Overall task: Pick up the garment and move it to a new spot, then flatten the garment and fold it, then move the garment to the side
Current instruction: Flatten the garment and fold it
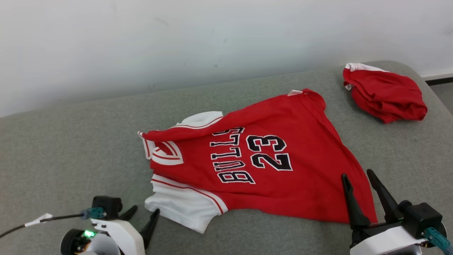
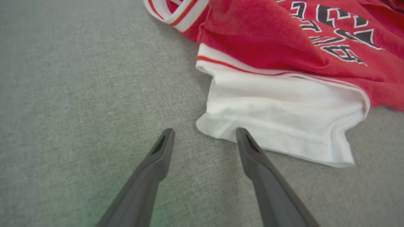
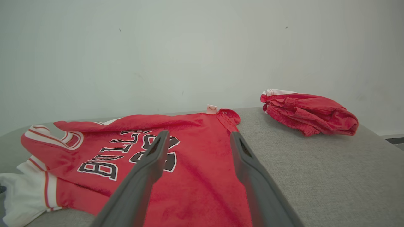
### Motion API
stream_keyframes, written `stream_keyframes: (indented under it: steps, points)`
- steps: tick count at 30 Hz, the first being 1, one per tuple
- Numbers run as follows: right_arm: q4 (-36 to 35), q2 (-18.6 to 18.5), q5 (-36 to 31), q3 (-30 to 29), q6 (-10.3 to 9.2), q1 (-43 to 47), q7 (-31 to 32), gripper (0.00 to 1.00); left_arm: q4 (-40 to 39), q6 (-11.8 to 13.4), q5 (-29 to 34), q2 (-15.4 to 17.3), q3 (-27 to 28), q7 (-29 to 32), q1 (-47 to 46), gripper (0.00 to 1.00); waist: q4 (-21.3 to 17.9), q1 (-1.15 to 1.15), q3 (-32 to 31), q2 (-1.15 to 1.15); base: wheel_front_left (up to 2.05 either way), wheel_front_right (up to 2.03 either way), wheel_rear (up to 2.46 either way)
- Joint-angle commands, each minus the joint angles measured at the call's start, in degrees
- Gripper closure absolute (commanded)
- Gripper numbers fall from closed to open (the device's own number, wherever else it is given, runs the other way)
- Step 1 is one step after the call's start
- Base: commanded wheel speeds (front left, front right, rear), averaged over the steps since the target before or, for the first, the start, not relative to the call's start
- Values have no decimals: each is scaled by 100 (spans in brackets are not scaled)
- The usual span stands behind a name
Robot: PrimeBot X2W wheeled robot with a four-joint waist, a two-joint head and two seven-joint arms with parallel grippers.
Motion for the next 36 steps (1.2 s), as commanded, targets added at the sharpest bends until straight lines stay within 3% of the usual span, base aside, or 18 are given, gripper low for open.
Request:
stream_keyframes:
  steps: [1, 7, 8, 11, 12, 22, 29, 36]
  points:
    - [34, 21, 24, -8, -13, -86, -50, 0, 62, 10, -65, 109, -61, -18, -112, 0, -90, 0, 72, 0, 0, 0, 0]
    - [150, 55, 31, 9, -13, -124, -105, 0, 285, 10, -349, 228, -283, -110, -296, 0, -192, 0, 131, 0, 0, 0, 0]
    - [166, 61, 31, 14, -13, -132, -119, 0, 304, 10, -403, 230, -320, -129, -309, 4, -200, 0, 134, 0, 0, 0, 0]
    - [225, 70, 25, 4, -13, -155, -141, 0, 339, 9, -554, 250, -489, -134, -344, 84, -195, 0, 123, 0, 0, 0, 0]
    - [244, 74, 25, -4, -13, -156, -144, 0, 336, 9, -603, 254, -536, -153, -352, 100, -183, 0, 111, 0, 0, 0, 0]
    - [353, -99, 29, -30, -13, -70, -114, 0, -80, 10, -862, 403, -934, -33, -386, 100, 288, 0, -161, 0, 0, 0, 0]
    - [304, -286, 67, -374, -13, 68, -87, 0, -990, 26, -1248, 756, -1162, 910, 71, 100, 730, 0, -377, 0, 0, 0, 0]
    - [225, -299, -13, -627, -13, 195, -33, 0, -1936, 384, -1529, 1059, -1105, 1523, 693, 100, 985, 0, -454, 0, 0, 0, 0]
